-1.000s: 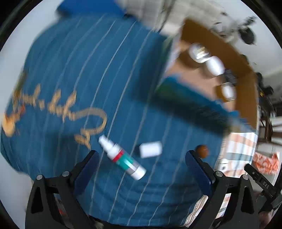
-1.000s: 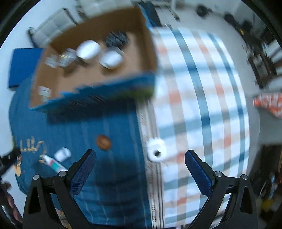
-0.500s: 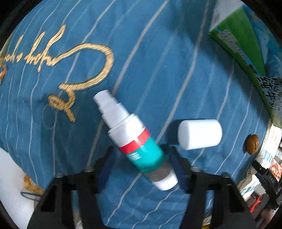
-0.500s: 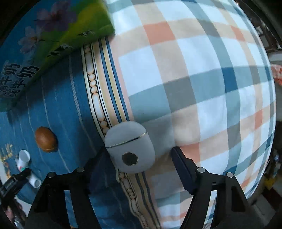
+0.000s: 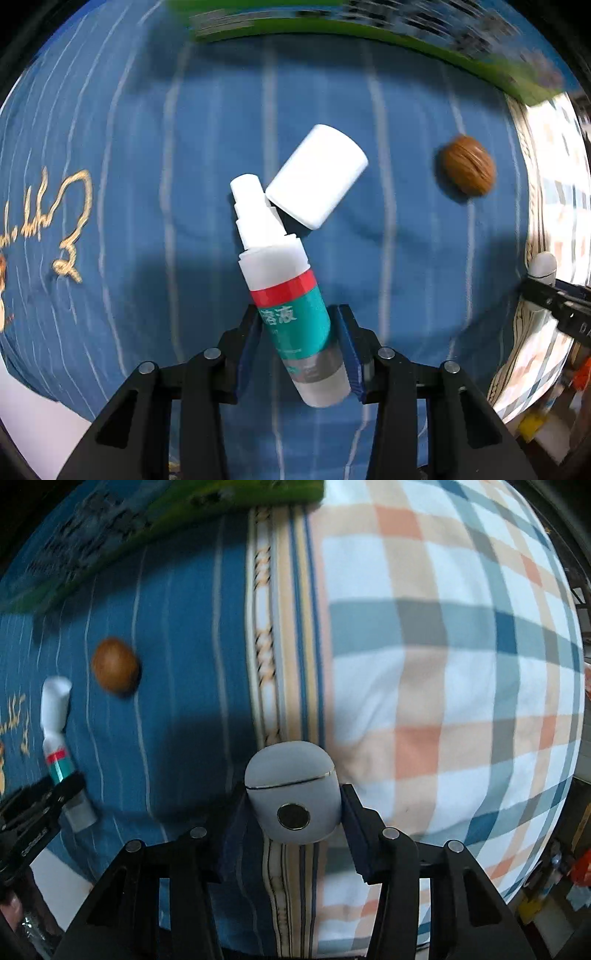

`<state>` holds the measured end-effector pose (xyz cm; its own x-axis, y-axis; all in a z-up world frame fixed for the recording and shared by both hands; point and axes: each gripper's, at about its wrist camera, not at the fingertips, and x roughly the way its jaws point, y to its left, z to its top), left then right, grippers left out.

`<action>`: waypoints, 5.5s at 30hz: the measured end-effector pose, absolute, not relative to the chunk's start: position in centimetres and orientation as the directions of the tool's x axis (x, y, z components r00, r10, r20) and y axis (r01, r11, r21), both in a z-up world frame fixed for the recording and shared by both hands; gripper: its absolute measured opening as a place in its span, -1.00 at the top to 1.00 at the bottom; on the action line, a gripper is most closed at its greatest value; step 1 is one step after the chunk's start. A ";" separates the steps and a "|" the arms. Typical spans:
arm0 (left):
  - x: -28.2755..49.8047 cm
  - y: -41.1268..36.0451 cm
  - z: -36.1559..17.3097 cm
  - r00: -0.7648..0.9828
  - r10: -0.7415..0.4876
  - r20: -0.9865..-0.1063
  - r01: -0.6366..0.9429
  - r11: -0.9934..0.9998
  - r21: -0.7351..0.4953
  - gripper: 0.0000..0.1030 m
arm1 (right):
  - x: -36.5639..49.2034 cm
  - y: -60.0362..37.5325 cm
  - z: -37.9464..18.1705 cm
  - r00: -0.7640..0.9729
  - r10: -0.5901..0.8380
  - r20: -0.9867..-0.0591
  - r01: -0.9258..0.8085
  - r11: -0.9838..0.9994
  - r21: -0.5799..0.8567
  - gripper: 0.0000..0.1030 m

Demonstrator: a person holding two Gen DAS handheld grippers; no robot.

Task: Organize rigid objects
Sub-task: 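Grasp the spray bottle with the left tool while the right grasps the white round case, then carry the spray bottle and white case into the box with both tools, then open both tools to release the bottle and case, lift out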

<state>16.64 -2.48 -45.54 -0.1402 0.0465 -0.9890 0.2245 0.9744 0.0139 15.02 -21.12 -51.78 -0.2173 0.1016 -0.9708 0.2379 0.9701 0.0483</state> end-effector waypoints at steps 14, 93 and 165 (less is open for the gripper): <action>18.1 -5.4 -45.8 -0.143 0.058 -0.988 0.260 0.965 0.019 0.37 | 16.3 -21.6 -52.1 -0.218 0.099 -0.971 0.266 0.963 0.038 0.00; 38.7 -4.2 -26.6 0.144 -0.272 -0.952 0.144 0.957 -0.251 0.42 | 36.0 -22.6 -33.5 0.285 0.111 -0.952 0.217 0.960 0.177 0.03; 38.5 -5.1 -30.3 0.182 -0.053 -0.982 0.171 0.985 -0.021 -0.93 | 37.3 -20.2 -40.3 0.042 -0.038 -0.998 0.169 0.985 -0.030 -0.90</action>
